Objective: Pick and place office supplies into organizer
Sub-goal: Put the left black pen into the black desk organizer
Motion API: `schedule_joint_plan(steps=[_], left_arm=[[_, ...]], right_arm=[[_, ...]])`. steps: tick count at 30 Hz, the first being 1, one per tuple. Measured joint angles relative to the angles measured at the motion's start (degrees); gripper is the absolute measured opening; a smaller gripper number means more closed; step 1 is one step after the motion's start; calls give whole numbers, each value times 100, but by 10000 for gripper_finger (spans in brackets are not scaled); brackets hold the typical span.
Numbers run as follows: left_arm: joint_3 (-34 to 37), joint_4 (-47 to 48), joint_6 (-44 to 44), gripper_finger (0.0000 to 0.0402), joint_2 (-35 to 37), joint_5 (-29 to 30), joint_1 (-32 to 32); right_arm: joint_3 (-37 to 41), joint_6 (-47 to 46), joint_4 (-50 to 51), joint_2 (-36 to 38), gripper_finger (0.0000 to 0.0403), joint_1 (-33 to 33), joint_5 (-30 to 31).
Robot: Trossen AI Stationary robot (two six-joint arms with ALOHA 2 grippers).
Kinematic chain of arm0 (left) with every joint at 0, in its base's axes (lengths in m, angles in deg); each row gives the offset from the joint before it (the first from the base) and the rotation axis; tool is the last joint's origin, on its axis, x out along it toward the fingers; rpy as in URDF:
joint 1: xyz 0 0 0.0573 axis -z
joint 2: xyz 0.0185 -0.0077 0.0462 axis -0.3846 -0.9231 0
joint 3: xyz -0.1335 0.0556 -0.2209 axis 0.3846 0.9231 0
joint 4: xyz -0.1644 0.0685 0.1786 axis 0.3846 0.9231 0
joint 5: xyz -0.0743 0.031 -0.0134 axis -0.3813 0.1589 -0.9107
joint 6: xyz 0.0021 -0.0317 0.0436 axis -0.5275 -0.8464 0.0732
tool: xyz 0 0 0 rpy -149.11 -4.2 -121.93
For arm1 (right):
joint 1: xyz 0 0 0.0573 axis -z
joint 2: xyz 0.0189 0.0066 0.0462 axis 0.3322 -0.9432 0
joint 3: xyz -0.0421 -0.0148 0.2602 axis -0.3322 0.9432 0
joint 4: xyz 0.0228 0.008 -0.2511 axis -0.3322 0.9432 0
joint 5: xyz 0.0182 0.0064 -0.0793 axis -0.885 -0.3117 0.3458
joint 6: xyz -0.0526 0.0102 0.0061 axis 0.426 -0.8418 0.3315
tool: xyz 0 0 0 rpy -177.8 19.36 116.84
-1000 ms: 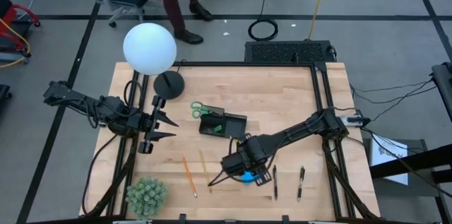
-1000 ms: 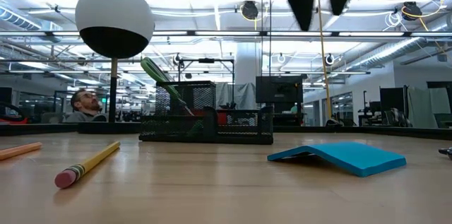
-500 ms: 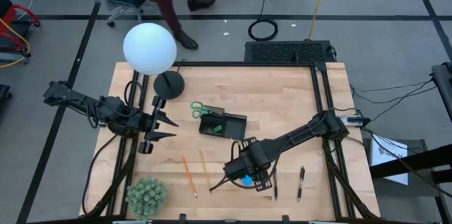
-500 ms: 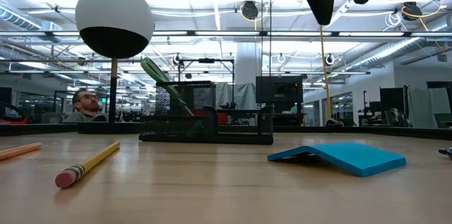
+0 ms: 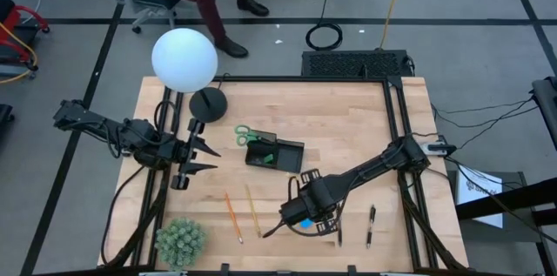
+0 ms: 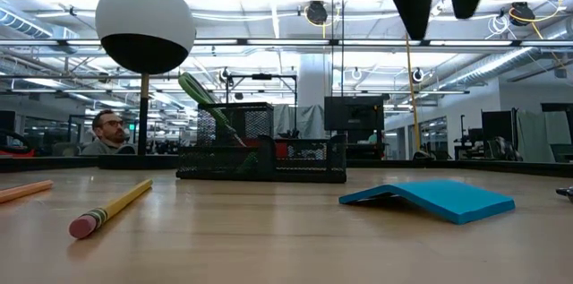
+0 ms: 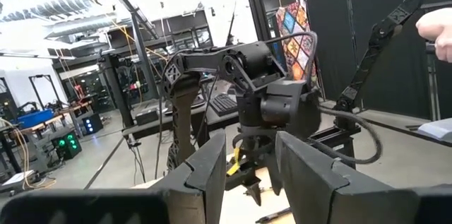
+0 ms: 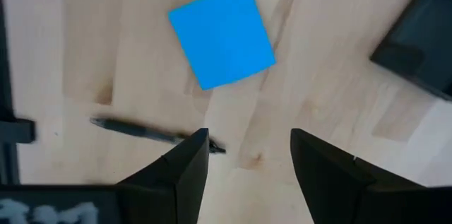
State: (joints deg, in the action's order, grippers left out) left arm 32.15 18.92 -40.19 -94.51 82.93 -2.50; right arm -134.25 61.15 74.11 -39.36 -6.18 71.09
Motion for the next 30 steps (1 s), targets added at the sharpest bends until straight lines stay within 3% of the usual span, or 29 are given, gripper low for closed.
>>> schedule_joint_plan(steps=[10,16,30], left_arm=[[0,-94,21,131,1,23,-30],[0,-105,57,131,0,255,-33],[0,-107,210,131,-2,297,-33]], right_arm=[[2598,-1131,-2006,2118,188,81,109],[3542,-1988,-2921,3045,185,114,96],[3681,-3951,-3142,2884,185,13,119]])
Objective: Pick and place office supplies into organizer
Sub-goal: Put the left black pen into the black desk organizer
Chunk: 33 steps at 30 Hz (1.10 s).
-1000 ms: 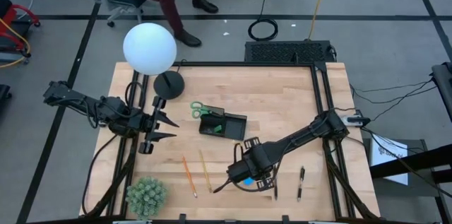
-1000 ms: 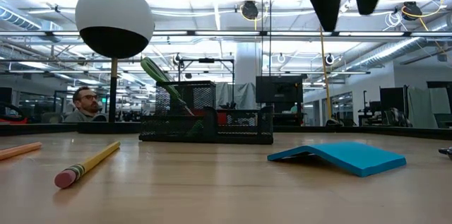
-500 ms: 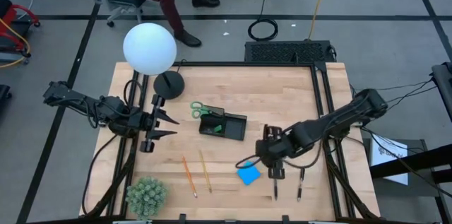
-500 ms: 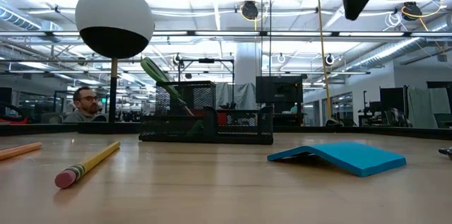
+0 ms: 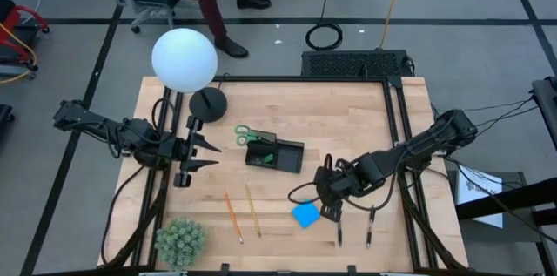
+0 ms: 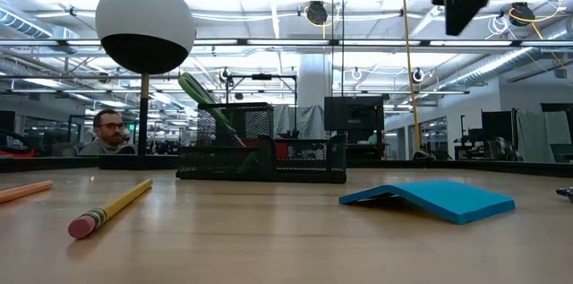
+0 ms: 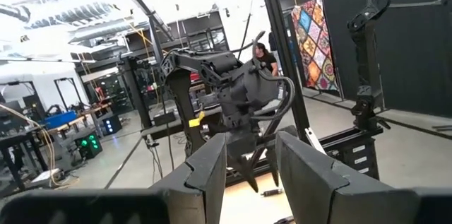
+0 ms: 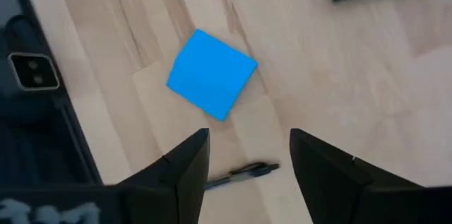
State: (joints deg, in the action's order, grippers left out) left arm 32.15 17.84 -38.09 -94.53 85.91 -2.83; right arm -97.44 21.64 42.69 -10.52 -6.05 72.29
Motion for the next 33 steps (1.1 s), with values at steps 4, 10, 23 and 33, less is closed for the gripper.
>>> schedule_joint_plan(steps=[4,10,23,33], left_arm=[[0,-1,169,131,0,0,0],[0,-17,278,131,0,0,0],[0,223,103,131,0,-7,68],[0,583,-9,131,0,-7,101]], right_arm=[[1,-731,-5,-162,185,-113,-7],[1,-1888,-4,-365,185,-286,-7],[-7,-3399,-154,-623,185,-544,-77],[-331,-3807,-9,-1234,180,-542,-323]])
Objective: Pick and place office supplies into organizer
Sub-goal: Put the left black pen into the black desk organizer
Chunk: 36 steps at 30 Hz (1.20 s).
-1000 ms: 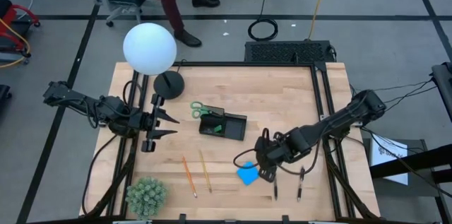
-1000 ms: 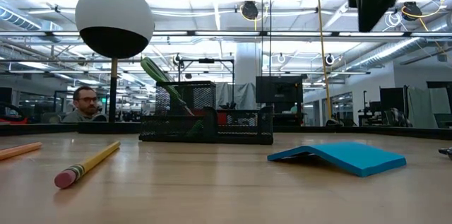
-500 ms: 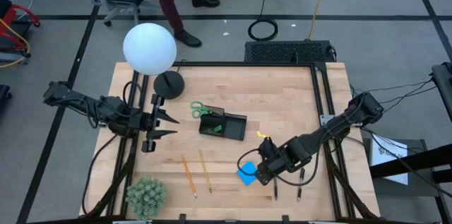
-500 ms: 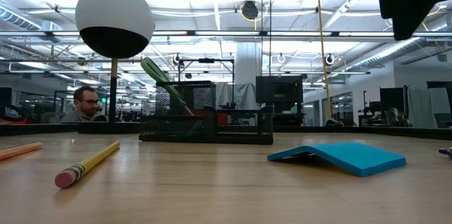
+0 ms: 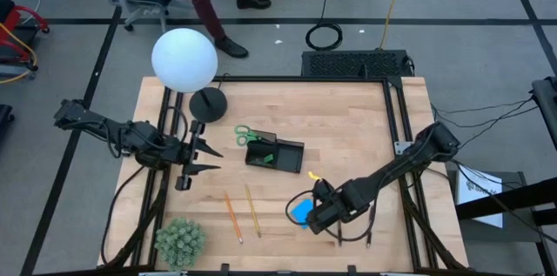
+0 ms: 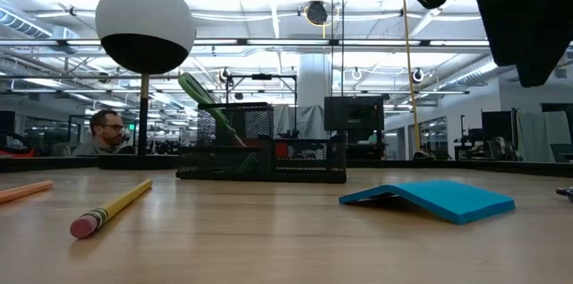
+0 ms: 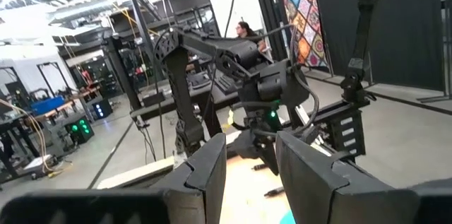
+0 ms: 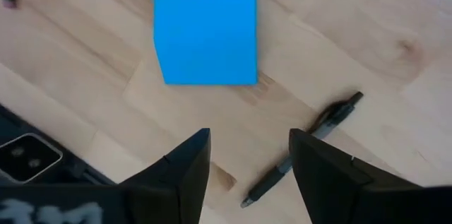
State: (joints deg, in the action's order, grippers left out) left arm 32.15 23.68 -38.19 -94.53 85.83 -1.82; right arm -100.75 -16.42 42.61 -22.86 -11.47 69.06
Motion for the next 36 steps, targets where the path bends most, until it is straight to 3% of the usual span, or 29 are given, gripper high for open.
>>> schedule_joint_plan(steps=[18,26,36], left_arm=[[0,372,-77,131,0,-8,2],[0,364,7,131,0,-10,2],[0,339,5,131,0,-10,2]], right_arm=[[-156,-623,929,-192,166,-4,-327],[374,-958,572,-190,166,-94,-592],[1353,-1159,-1011,-192,166,-111,-752]])
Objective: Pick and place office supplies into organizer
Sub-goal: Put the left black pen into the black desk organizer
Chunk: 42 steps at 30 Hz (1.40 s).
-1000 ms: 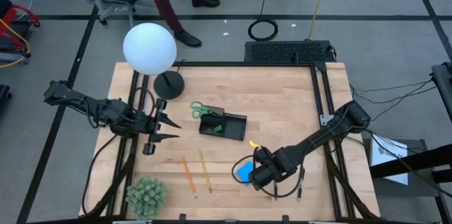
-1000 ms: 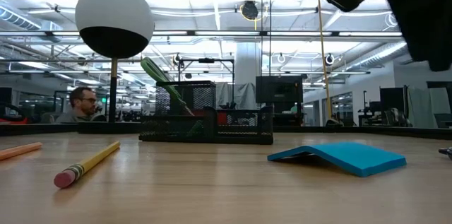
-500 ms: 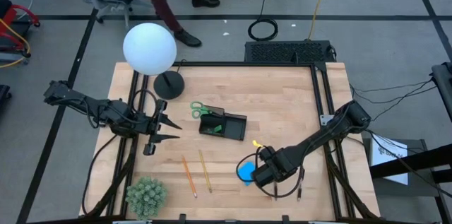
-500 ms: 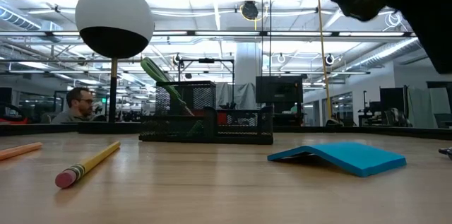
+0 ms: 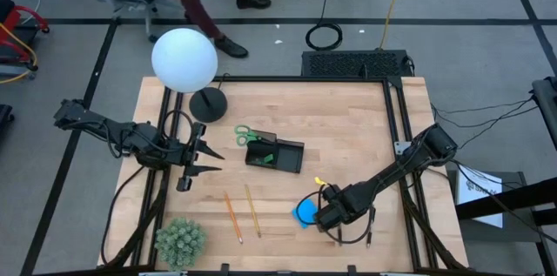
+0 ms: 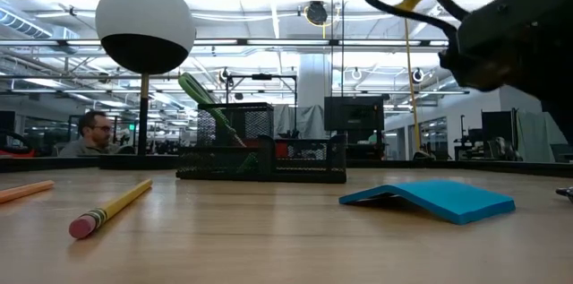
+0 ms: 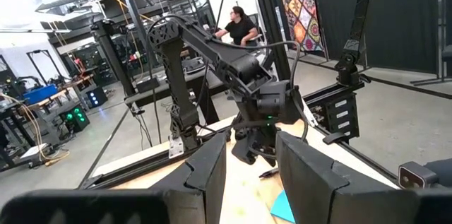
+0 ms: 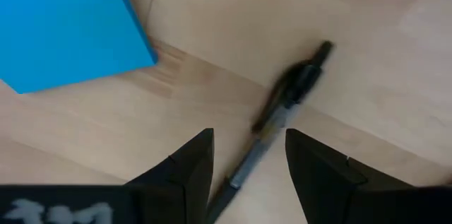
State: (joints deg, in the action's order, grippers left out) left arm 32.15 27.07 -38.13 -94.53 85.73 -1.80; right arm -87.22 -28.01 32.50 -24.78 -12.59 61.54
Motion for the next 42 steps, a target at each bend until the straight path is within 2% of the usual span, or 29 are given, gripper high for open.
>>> schedule_joint_plan(steps=[19,26,42], left_arm=[[0,28,-48,131,0,-1,0],[0,35,-67,131,0,-2,2],[0,39,-61,131,0,-2,1]], right_arm=[[321,128,62,2,163,50,-193],[740,31,-459,39,146,59,-413],[770,497,-478,20,82,127,-474]])
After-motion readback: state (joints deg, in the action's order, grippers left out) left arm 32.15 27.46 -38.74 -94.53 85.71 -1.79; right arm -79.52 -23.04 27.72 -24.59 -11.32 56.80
